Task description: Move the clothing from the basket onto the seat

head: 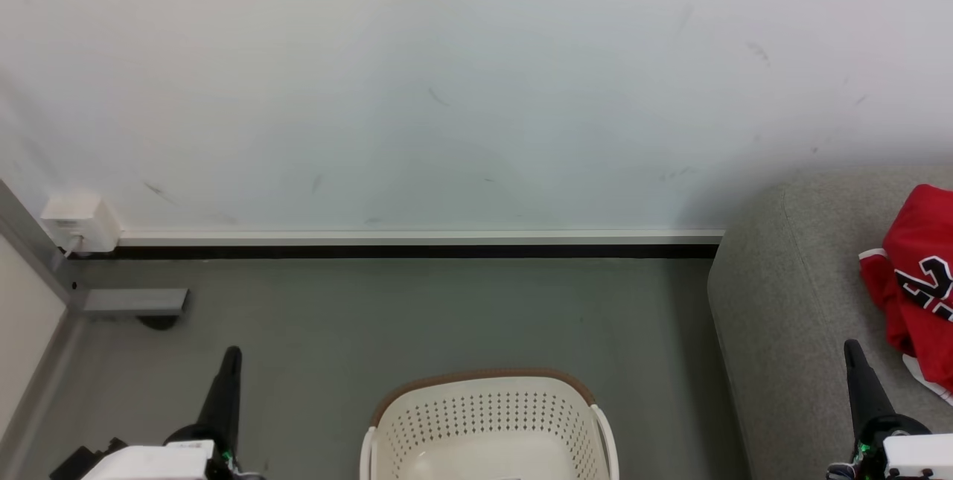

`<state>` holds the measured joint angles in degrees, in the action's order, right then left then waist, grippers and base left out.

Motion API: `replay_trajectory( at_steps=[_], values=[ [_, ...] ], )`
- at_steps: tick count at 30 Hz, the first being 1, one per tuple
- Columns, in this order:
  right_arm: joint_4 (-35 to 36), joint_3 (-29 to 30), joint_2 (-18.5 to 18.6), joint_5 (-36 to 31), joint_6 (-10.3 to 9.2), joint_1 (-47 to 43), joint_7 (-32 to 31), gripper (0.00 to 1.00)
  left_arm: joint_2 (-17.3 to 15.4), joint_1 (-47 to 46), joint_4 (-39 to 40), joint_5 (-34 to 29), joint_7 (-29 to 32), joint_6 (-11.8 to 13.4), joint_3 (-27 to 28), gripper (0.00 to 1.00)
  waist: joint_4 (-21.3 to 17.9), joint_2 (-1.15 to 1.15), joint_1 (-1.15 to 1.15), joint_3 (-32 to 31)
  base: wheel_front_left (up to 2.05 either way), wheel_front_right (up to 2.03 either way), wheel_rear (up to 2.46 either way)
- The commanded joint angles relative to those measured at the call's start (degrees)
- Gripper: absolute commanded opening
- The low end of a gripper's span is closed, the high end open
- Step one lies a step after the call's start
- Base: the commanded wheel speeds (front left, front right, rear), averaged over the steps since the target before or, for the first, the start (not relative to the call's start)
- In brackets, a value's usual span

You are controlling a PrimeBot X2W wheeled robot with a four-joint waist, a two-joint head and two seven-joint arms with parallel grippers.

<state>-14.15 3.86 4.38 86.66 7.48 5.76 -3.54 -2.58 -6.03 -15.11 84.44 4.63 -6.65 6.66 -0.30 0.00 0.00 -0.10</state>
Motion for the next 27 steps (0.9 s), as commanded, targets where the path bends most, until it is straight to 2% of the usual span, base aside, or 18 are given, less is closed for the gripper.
replay_trajectory(
  at_steps=[1,18,27],
  values=[
    [0.0,0.3,0.1,1.4,0.02,0.9,-0.5,0.0,-0.5,-0.7,0.4,1.7,0.4,-0.5,0.0,0.0,0.0,0.0,0.0,0.0,0.0,0.0,0.0],
    [-0.3,1.5,-0.5,7.2,0.02,1.1,-2.1,0.0,-0.5,-0.9,0.9,8.4,2.3,-1.0,0.0,0.0,0.3,0.0,0.0,0.1,0.0,0.0,0.0],
    [-0.3,1.5,-0.5,7.0,0.02,1.0,-2.1,0.0,-0.5,-0.8,0.9,8.2,2.3,-0.9,0.0,0.0,0.3,0.0,0.0,0.1,0.0,0.0,0.0]
  ],
)
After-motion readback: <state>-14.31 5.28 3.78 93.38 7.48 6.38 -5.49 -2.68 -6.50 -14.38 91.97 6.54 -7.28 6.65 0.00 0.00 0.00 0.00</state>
